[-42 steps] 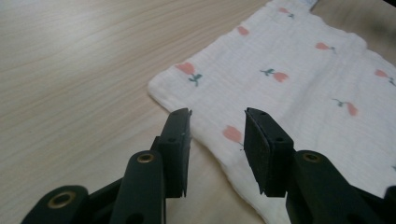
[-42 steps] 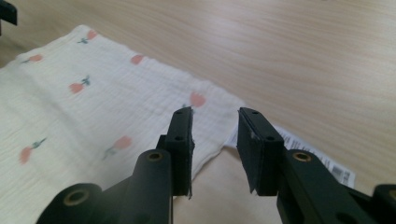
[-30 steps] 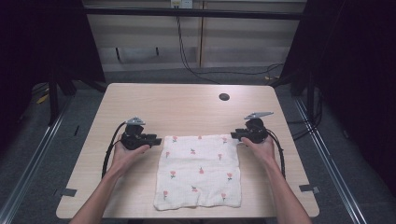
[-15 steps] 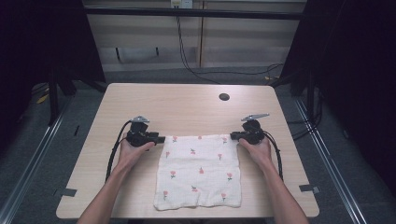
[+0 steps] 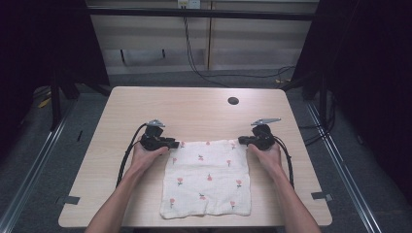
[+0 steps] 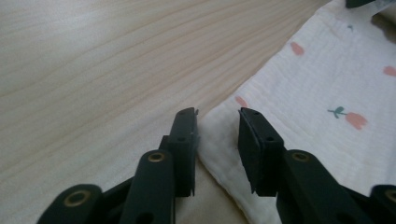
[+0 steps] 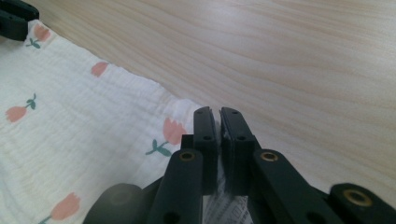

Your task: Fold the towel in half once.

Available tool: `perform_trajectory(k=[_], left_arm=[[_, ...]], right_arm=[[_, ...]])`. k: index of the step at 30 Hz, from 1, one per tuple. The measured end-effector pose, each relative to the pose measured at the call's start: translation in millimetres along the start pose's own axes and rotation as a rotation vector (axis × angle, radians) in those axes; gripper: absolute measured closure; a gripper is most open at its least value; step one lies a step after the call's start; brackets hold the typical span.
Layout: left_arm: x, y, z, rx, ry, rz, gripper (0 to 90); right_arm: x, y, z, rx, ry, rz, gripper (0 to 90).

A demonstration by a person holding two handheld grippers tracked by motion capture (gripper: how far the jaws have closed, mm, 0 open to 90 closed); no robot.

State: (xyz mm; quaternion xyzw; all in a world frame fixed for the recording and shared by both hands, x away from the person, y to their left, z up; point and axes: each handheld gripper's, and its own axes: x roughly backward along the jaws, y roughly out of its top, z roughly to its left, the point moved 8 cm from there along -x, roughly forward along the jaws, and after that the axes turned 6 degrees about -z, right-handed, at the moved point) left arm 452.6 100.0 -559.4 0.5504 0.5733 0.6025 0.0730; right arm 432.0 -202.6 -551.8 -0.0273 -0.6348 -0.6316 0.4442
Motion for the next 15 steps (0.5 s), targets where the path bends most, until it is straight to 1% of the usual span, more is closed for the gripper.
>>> perform_trajectory(k=[1,2,3,4,5,6,7,8,9,12,13,15], left_arm=[[-0.4,0.6,0.7,-0.011,0.015,0.007,69.8],[0.2,0.9,1.4,-0.02,0.029,0.012,72.8],[0.3,0.6,2.2,-0.015,0.021,0.007,77.1],[1.1,-0.4,3.1,-0.014,0.022,0.013,80.6],[1.4,-0.8,3.7,-0.011,0.026,0.005,83.7],[2.3,-1.2,3.8,0.001,0.016,0.002,84.9],[3.1,-0.9,2.9,0.012,0.002,-0.007,85.3],[3.5,0.0,2.5,0.007,0.008,-0.015,85.6],[4.1,1.4,1.2,0.008,0.006,-0.022,85.9],[8.5,6.7,-0.4,-0.009,0.002,-0.032,86.3],[10.6,9.2,-1.6,0.001,0.001,-0.04,86.3],[15.5,14.9,-3.8,-0.008,-0.008,-0.056,86.3]], right_arm=[[-0.3,-0.2,-0.3,0.016,-0.005,0.001,86.1],[0.0,0.0,0.4,0.014,-0.006,0.001,86.1],[0.7,0.8,0.8,0.014,-0.006,-0.004,86.1],[1.9,1.7,1.7,0.007,-0.006,-0.008,86.1],[2.9,2.8,2.6,0.009,-0.002,-0.012,86.1],[3.6,3.9,3.1,0.017,0.001,-0.017,86.1],[4.6,4.6,3.7,0.02,0.002,-0.017,86.1],[5.6,5.0,4.3,0.017,0.003,-0.013,86.1],[6.3,5.6,3.8,0.02,0.001,-0.015,86.1],[9.1,7.8,0.9,0.012,0.002,-0.03,86.2],[9.9,8.5,0.4,0.007,0.003,-0.034,86.2],[12.4,10.6,-0.5,0.0,0.01,-0.046,86.3]])
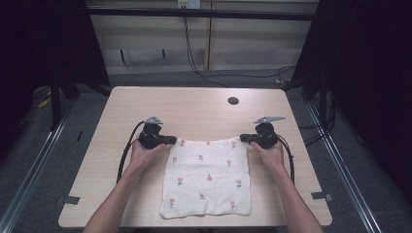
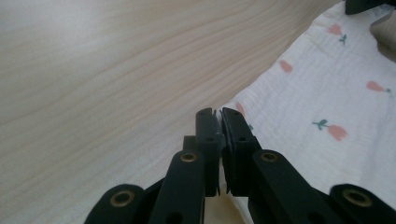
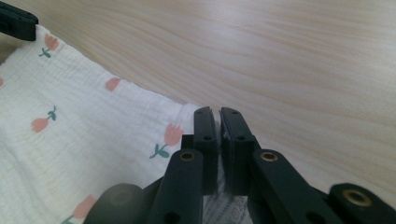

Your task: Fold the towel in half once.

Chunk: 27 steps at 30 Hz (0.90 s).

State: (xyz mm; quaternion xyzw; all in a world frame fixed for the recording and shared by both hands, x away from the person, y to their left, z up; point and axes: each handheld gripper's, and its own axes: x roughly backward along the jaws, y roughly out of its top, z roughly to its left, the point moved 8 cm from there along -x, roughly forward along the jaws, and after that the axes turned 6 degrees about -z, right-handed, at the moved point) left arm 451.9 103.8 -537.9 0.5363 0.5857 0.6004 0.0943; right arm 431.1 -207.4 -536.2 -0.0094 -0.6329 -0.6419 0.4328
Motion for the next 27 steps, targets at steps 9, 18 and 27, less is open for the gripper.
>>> perform_trajectory(k=[9,18,27], left_arm=[[19.8,19.5,0.0,-0.021,0.022,-0.05,86.3],[41.5,40.6,-2.5,-0.044,0.041,-0.124,86.1],[60.0,47.1,-19.5,-0.088,0.017,-0.162,85.9]], right_arm=[[13.7,19.2,0.2,-0.014,0.009,-0.053,86.5],[29.6,51.0,8.1,0.003,0.036,-0.139,86.7],[51.3,63.4,18.2,0.042,0.041,-0.159,86.7]])
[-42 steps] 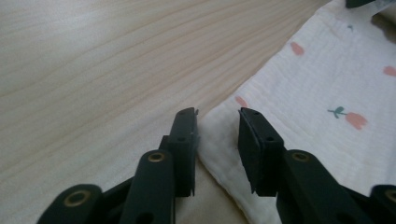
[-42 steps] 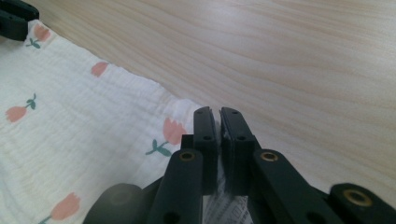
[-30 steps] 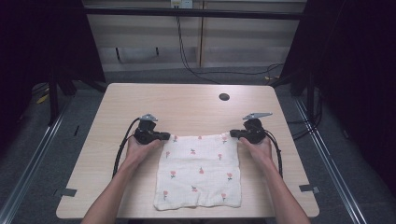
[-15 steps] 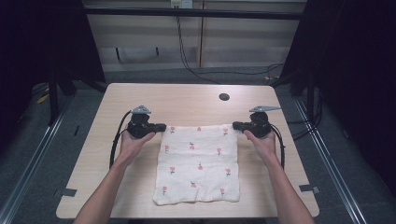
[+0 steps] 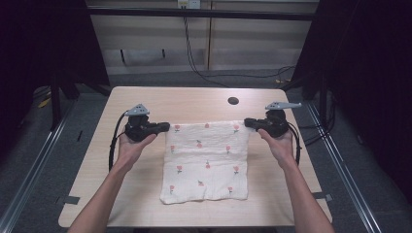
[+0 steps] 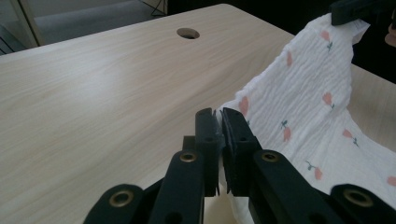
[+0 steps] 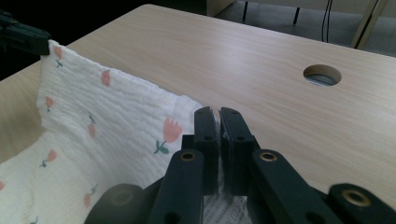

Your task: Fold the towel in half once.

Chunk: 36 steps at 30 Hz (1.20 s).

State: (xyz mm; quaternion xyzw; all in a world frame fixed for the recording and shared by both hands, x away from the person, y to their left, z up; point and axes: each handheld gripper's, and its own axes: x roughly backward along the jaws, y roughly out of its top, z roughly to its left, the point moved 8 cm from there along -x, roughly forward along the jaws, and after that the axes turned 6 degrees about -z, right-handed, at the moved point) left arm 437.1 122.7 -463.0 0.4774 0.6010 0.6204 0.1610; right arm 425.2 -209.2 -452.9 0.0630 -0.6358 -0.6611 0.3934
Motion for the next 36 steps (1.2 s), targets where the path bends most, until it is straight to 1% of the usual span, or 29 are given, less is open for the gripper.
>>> perform_trajectory(k=[3,5,7,8,9,11,13,16,19,21,25,27,28,30,32,34,36], left_arm=[[4.2,-8.1,-2.1,0.008,-0.008,0.004,86.0],[8.2,-14.0,-5.5,-0.017,-0.008,0.026,86.0],[14.9,-13.7,-9.6,-0.013,-0.017,0.008,86.0],[17.9,-12.7,-11.6,-0.013,-0.025,-0.001,86.0],[20.3,-12.0,-13.5,-0.017,-0.025,-0.007,86.0],[24.5,-11.2,-16.7,-0.008,-0.034,-0.026,86.1],[27.3,-11.9,-22.1,-0.021,-0.04,-0.029,86.1],[31.6,-11.5,-32.6,-0.053,-0.057,-0.028,86.1],[36.1,-11.1,-39.3,-0.081,-0.063,-0.025,86.1],[37.5,-13.2,-41.5,-0.09,-0.067,-0.019,86.0],[37.7,-25.6,-42.6,-0.081,-0.071,-0.005,86.1],[39.0,-30.3,-45.0,-0.056,-0.088,-0.01,86.1],[40.1,-31.3,-47.2,-0.051,-0.095,-0.015,86.1],[42.1,-33.3,-50.9,-0.067,-0.094,-0.01,86.0],[44.3,-35.2,-54.3,-0.074,-0.1,-0.011,86.0],[46.0,-39.4,-58.2,-0.08,-0.105,-0.009,86.0],[46.5,-44.9,-61.9,-0.085,-0.114,0.006,85.9]], right_arm=[[4.4,-5.5,5.8,-0.007,0.019,-0.003,86.6],[6.6,-11.4,10.8,-0.014,0.04,0.0,86.7],[10.4,-15.4,16.8,-0.013,0.054,-0.002,86.7],[12.7,-16.7,19.8,-0.006,0.059,-0.002,86.6],[14.9,-17.0,22.6,-0.007,0.063,-0.005,86.7],[20.4,-15.7,26.8,0.004,0.07,-0.014,86.6],[26.5,-13.6,28.9,0.002,0.079,-0.026,86.7],[33.5,-14.5,30.0,0.008,0.081,-0.026,86.7],[38.9,-18.9,32.1,0.007,0.087,-0.029,86.6],[42.2,-21.7,33.1,0.005,0.093,-0.038,86.7],[45.3,-30.6,37.3,0.001,0.113,-0.043,86.6],[45.3,-35.1,40.6,0.003,0.119,-0.036,86.7],[45.6,-37.0,42.4,0.002,0.121,-0.034,86.7],[47.6,-39.3,46.4,0.021,0.124,-0.037,86.7],[50.6,-40.8,50.1,0.039,0.124,-0.031,86.7],[54.3,-42.0,55.0,0.04,0.137,-0.036,86.7],[57.4,-46.2,60.9,0.044,0.148,-0.034,86.7]])
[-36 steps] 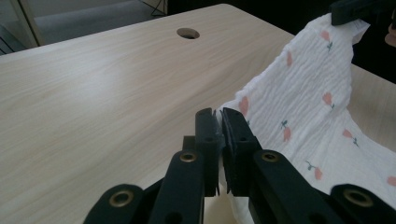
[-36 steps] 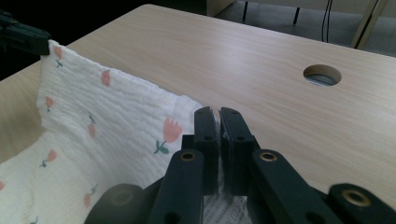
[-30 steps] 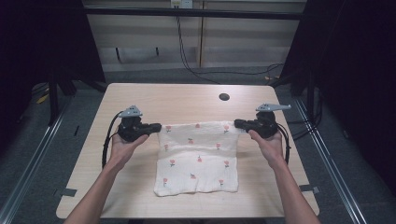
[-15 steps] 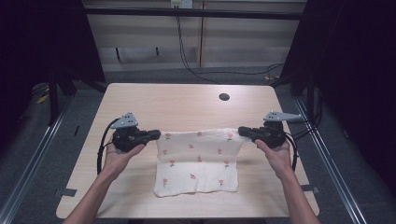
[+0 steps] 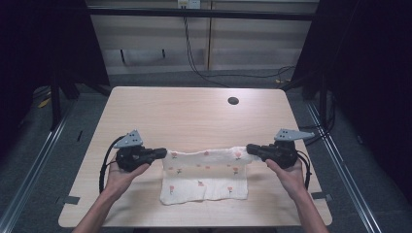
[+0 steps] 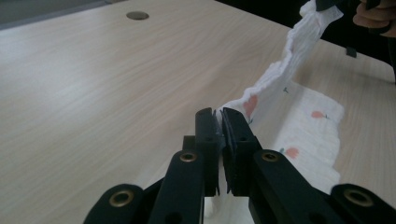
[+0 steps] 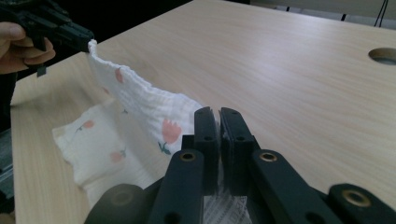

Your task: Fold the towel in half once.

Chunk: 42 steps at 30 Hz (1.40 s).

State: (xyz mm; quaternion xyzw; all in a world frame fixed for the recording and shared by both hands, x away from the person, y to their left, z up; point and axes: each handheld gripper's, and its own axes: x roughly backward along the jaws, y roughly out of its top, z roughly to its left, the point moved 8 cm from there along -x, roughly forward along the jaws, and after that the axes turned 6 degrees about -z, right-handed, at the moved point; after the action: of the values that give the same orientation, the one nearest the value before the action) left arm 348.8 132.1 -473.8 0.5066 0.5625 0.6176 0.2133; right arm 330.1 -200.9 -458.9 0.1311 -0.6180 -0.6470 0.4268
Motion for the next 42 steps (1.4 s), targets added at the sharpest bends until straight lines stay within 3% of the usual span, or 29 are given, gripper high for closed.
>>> perform_trajectory(k=[4,9,11,14,15,20,25,28,33,38,42], left_arm=[[-2.2,-12.7,-7.7,-0.011,-0.019,0.056,85.7],[0.3,-28.9,-19.4,-0.014,-0.046,0.098,85.6],[0.7,-39.9,-22.0,-0.02,-0.039,0.125,85.5],[-1.4,-51.6,-26.2,0.012,-0.072,0.145,85.3],[-1.8,-54.4,-28.4,0.0,-0.075,0.165,85.2],[0.1,-57.3,-39.2,-0.001,-0.106,0.177,83.8],[5.6,-66.1,-43.7,-0.006,-0.119,0.206,79.7],[10.4,-64.5,-41.4,0.02,-0.124,0.189,72.6],[10.7,-55.2,-38.4,0.031,-0.109,0.14,69.0],[-5.7,-57.1,-26.9,0.042,-0.081,0.174,70.3],[-22.0,-65.4,-14.2,0.055,-0.058,0.228,72.4]], right_arm=[[1.6,-16.2,7.1,0.024,0.009,0.05,86.5],[6.1,-38.0,14.4,0.007,0.028,0.082,86.0],[7.9,-47.6,18.6,0.027,0.021,0.091,85.3],[7.2,-60.2,24.9,0.023,0.038,0.124,84.6],[6.7,-63.5,26.6,0.017,0.046,0.135,84.5],[3.9,-75.5,36.6,0.023,0.071,0.177,82.9],[8.9,-83.0,37.5,-0.003,0.072,0.194,76.8],[13.2,-87.0,39.9,-0.014,0.085,0.201,70.1],[16.7,-79.9,41.8,-0.021,0.08,0.166,64.5],[11.1,-77.1,37.9,-0.04,0.069,0.166,62.3],[-4.4,-84.2,25.7,-0.028,-0.007,0.21,61.9]])
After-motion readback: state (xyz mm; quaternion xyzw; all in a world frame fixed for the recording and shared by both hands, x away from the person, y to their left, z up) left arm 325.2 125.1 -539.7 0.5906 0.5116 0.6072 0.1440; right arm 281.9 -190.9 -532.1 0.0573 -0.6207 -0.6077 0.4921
